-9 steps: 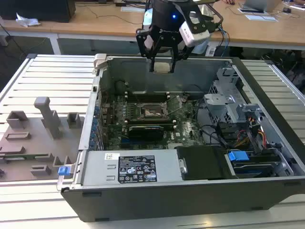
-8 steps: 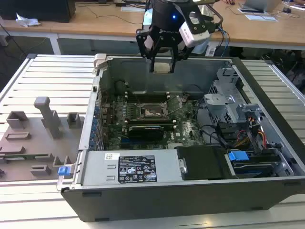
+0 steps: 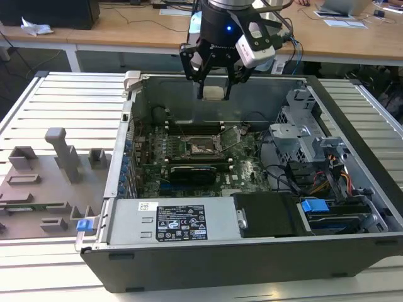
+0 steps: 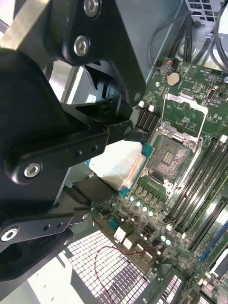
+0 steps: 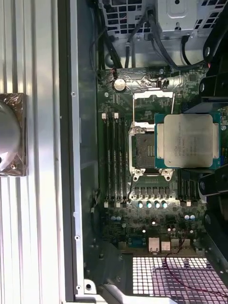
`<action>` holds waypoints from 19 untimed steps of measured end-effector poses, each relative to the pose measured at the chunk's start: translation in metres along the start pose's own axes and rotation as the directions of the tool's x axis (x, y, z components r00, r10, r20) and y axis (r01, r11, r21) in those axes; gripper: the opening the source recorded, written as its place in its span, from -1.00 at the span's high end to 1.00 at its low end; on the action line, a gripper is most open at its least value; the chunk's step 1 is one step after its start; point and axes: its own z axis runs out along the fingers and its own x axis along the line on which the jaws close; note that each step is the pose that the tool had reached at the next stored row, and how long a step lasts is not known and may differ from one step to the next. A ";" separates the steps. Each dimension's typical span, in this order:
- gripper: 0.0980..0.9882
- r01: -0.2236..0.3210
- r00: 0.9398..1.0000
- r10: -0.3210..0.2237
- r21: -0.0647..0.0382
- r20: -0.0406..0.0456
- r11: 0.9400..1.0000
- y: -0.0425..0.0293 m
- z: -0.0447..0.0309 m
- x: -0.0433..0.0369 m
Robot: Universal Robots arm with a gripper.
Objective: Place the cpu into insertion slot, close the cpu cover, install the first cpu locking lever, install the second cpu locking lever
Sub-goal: 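Place the cpu into insertion slot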
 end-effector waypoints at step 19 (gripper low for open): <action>0.00 0.000 1.000 0.000 0.002 0.000 1.000 -0.0006 0.0069 -0.0001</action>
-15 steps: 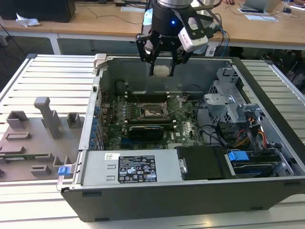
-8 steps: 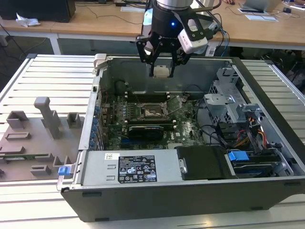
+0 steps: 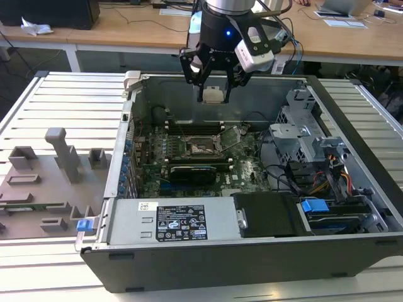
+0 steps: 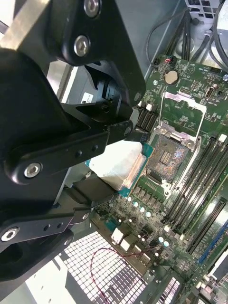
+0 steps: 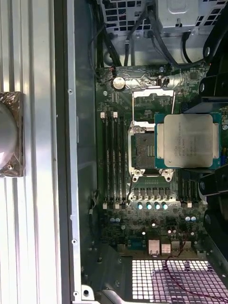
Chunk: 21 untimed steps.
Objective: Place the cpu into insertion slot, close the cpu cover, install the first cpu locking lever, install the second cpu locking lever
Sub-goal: 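Place the cpu into insertion slot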
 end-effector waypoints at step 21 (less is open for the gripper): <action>0.00 0.000 1.000 0.000 0.002 0.000 1.000 -0.0012 0.0143 -0.0003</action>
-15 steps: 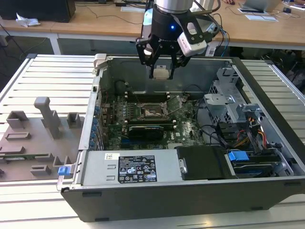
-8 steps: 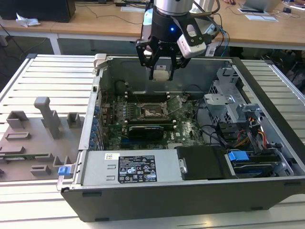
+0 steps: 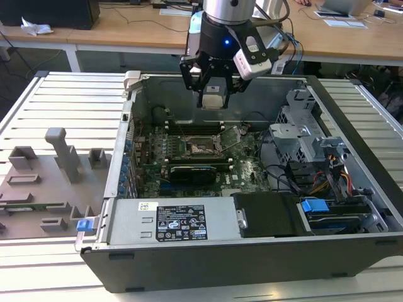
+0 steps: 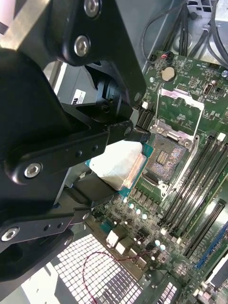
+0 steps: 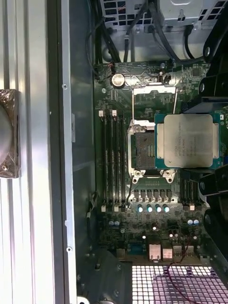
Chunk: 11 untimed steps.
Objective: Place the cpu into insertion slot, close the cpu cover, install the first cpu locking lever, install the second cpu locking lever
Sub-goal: 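Place the cpu into insertion slot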
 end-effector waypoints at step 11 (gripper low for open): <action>0.00 0.000 1.000 0.000 0.000 0.000 1.000 -0.0005 0.0057 -0.0001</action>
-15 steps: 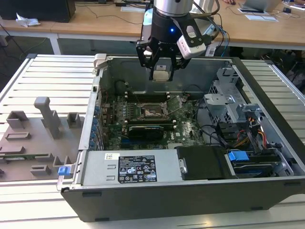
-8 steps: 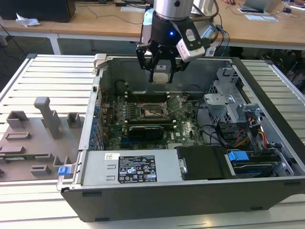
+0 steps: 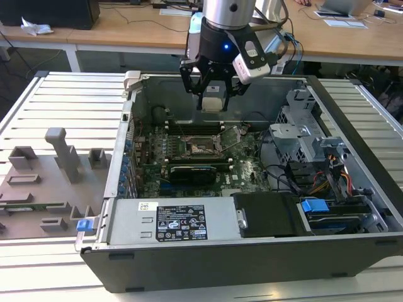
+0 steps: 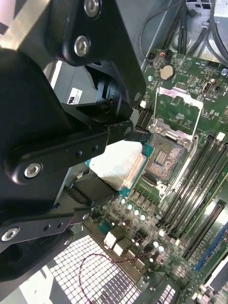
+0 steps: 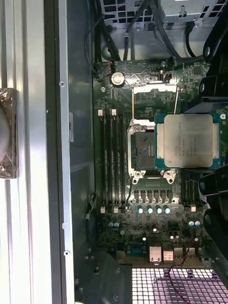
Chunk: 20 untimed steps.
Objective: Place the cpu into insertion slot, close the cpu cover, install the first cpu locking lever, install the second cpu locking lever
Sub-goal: 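Place the cpu into insertion slot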
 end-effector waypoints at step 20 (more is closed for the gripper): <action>0.00 0.000 1.000 0.000 0.001 0.000 1.000 -0.0013 0.0155 -0.0003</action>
